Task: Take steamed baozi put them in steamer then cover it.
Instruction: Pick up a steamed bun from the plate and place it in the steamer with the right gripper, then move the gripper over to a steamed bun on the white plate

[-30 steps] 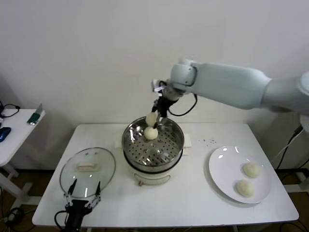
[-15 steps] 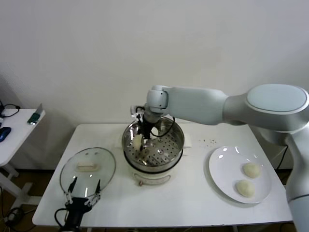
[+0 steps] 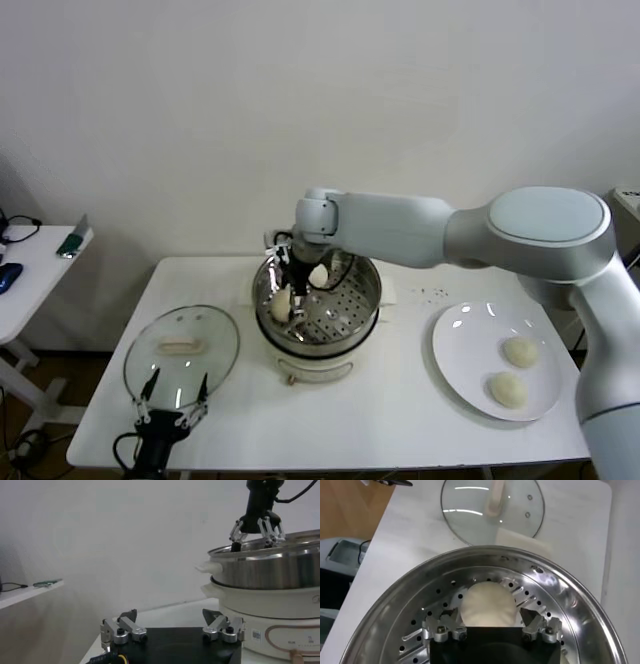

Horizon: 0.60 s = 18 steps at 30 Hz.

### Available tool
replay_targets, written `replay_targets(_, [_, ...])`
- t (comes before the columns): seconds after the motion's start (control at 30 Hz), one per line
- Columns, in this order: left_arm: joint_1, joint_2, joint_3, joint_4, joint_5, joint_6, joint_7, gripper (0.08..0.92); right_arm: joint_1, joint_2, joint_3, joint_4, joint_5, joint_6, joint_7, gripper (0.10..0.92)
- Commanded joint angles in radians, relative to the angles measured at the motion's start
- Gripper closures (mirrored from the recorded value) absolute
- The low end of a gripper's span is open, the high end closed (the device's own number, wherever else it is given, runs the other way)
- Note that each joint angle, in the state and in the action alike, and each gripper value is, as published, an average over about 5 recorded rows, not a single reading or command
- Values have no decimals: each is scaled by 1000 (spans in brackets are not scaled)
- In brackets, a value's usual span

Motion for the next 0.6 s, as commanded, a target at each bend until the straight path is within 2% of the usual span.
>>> replay_targets(0.03, [-2, -4, 2, -5, 7, 2, 0, 177, 161, -171, -28, 155, -36, 44, -88, 202])
replay_targets(0.23, [2, 8, 4, 10, 7, -5, -2, 177, 281, -488, -57, 356, -83, 71, -124, 203])
replay_targets(0.43, [12, 23, -3, 18, -4, -3, -2, 177, 281, -803, -81, 524, -239, 90, -166, 203])
replay_targets(0.6, [16, 22, -3, 15, 3, 4, -4, 177, 122, -993, -11, 572, -408, 108, -175, 203])
